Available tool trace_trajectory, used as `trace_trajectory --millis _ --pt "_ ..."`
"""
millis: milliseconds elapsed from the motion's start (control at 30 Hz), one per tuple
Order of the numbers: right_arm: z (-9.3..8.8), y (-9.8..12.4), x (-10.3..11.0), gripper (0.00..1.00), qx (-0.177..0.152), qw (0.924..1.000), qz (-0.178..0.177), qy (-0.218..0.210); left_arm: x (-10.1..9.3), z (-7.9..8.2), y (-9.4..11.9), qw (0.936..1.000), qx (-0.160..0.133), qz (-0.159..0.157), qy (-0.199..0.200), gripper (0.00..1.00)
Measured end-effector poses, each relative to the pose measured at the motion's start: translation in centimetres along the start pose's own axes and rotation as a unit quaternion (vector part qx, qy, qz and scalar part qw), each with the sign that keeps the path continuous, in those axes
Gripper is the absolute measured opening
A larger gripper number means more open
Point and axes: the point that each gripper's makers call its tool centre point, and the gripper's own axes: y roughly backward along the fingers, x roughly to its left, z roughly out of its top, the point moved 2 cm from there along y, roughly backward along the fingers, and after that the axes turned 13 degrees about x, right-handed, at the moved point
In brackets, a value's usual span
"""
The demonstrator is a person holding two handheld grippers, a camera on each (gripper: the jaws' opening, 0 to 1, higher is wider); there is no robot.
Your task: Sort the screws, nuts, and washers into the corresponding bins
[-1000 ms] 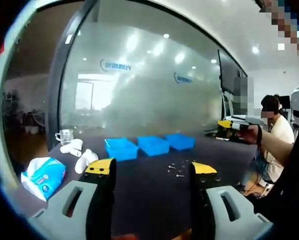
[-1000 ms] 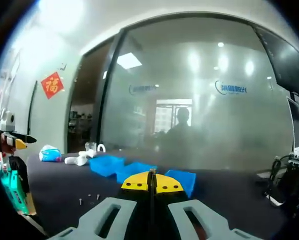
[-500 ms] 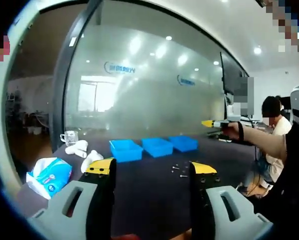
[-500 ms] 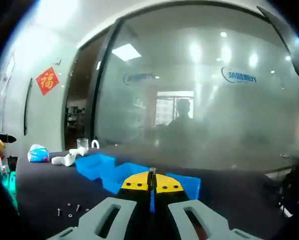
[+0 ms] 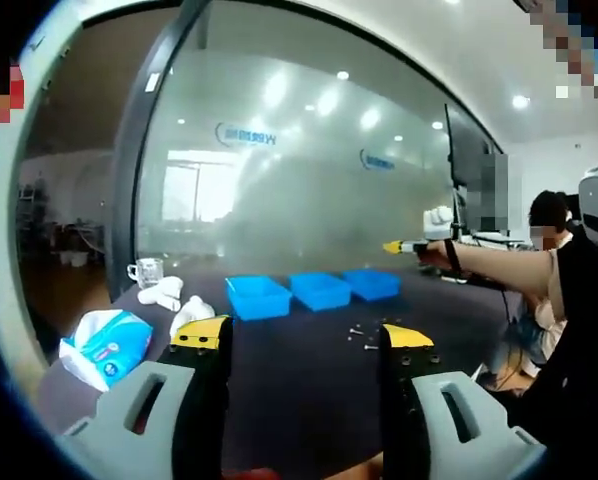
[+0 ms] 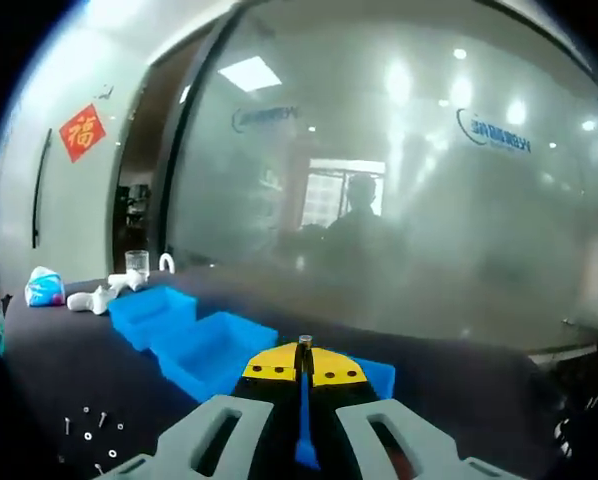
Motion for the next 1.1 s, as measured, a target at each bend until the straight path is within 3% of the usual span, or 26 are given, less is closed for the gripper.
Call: trace_trajectory --millis 400,800,867,967,1100 --pt "-0.5 -2.1 -1.7 0.00 0.024 0.9995 -0.019 0.010 0.0 0.3 0.2 1.0000 -0.002 0.004 0.002 0.55" --pt "-0.3 -2.9 -1.8 0.00 0.012 0.9996 -0.025 0.002 -0.2 0.3 0.3 1.0000 -0.001 0.007 0.003 0.55" --pt "-0.6 -3.0 -2.0 0.05 0.017 0.9994 -0.029 -0.007 -0.2 0.3 0.4 1.0000 -0.001 0.006 0.004 0.55" --pt "-0.8 -3.0 -2.1 0.23 0.020 0.9993 -0.029 -0.008 -0.5 0.3 0.4 1.0000 -0.003 -0.002 0.005 0.55" --pt "-0.9 -2.2 -2.3 0.25 0.015 0.9994 -0.030 -0.013 -0.6 0.2 0.3 1.0000 -0.002 -0.003 0.004 0.55"
